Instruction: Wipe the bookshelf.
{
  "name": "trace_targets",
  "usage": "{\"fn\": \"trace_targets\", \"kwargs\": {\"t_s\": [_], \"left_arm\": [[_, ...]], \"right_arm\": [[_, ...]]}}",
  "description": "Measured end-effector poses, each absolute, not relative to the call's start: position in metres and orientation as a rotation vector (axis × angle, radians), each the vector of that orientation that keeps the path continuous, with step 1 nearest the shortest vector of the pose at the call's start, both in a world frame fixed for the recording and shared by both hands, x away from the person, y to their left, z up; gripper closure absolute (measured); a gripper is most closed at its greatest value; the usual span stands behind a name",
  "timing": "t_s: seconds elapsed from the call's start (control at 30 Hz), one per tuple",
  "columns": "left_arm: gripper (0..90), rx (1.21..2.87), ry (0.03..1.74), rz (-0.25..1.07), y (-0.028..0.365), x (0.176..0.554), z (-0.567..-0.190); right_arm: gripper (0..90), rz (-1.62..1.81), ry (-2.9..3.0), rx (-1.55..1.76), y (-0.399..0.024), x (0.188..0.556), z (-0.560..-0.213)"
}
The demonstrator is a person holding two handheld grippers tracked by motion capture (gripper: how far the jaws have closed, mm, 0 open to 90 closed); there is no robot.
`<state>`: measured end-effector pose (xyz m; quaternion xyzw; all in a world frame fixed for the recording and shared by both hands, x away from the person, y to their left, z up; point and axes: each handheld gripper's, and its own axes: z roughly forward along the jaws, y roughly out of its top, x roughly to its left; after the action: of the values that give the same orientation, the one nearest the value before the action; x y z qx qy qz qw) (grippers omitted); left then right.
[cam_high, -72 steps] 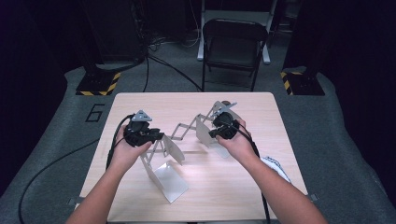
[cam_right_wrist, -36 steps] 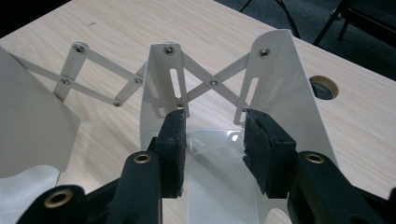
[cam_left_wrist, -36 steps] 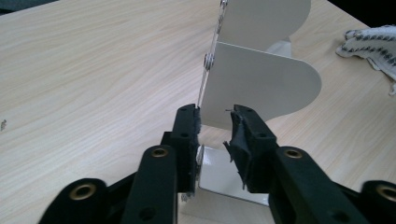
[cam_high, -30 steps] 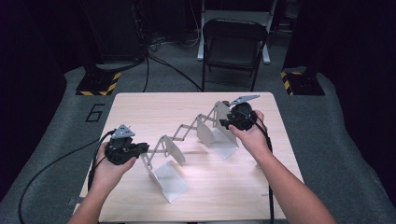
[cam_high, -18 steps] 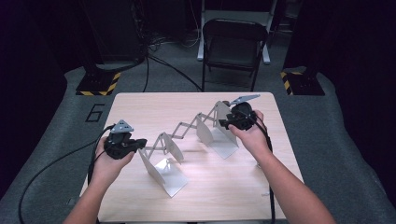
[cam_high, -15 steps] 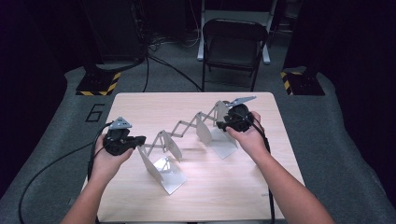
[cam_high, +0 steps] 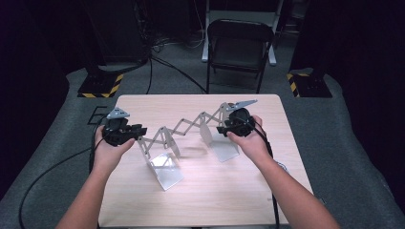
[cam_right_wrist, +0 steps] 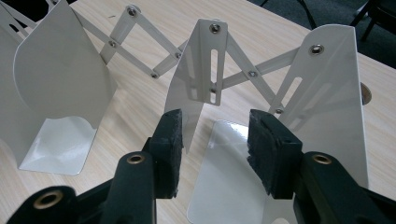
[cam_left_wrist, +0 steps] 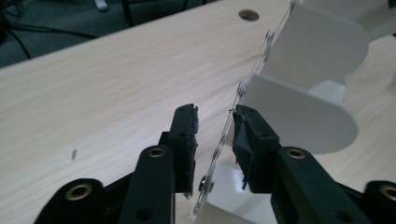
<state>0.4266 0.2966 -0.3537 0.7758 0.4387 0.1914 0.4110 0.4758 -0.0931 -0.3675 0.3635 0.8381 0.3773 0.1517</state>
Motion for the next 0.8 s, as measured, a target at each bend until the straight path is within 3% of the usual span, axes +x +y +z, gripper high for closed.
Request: {"fn": "trace_targets", "kwargs": {"t_s": [0.27,0.53,0.8], "left_arm": [[59.9,1.935,1.014,0.453,0.261,0.408,-0.325],[54.6,1.954,1.022,0.402,0.222,0.404,-0.339],[52.4,1.957,1.016,0.369,0.211,0.388,-0.356]], "right_arm": [[54.7,1.104,2.399,1.048,-0.090,0.474,-0.368],[54.7,1.116,2.434,1.024,-0.082,0.472,-0.371],[54.7,1.112,2.374,1.035,-0.090,0.470,-0.366]]}}
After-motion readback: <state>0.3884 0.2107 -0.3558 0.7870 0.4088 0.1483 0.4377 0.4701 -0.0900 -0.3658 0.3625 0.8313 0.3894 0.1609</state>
